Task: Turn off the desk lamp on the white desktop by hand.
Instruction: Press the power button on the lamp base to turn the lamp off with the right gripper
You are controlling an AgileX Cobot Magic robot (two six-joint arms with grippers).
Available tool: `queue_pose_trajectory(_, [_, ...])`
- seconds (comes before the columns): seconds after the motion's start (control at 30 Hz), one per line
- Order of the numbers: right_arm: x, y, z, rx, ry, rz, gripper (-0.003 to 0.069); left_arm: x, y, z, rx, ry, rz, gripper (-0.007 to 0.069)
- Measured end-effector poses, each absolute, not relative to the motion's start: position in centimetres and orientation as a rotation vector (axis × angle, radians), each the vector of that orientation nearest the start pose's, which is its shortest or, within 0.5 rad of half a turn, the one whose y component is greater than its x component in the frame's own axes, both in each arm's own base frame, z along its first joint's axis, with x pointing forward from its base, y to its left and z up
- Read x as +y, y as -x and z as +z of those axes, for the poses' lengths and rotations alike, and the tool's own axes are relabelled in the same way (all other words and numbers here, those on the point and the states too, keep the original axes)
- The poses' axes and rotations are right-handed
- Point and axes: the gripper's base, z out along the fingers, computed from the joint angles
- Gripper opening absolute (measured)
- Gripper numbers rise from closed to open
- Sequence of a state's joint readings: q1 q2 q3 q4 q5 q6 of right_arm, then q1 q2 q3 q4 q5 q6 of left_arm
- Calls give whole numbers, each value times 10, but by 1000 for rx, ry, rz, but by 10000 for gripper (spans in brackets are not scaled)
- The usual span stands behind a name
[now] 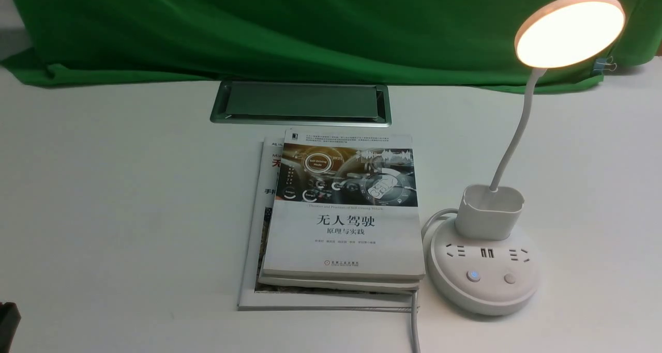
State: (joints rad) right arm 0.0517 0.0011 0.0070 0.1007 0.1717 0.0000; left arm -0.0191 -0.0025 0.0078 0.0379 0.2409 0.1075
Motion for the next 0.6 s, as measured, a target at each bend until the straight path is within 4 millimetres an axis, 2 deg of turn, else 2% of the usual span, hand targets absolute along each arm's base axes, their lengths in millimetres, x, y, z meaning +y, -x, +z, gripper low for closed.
queue_pose_trajectory(0.1, [4,-57,206,1529,-283,386,48,0,-55,189,1725,-135,100,20])
queue_pose_trajectory(0.2, [2,-56,213,1437,-374,490,48,0,-55,189,1725,-135,100,20])
queue_pose_trajectory(0.33, [1,-56,219,1370,-387,514,50,0,-55,189,1725,-135,100,20])
queue_pose_trajectory(0.43, [3,-56,222,1428,-377,506,48,0,-55,189,1725,-135,100,20])
queue_pose_trajectory(0.53, [8,-60,248,1603,-273,434,52,0,-55,189,1725,-135,100,20])
queue_pose_trajectory(0.6, [12,-67,277,1723,-158,376,52,0,-55,189,1725,-135,100,20])
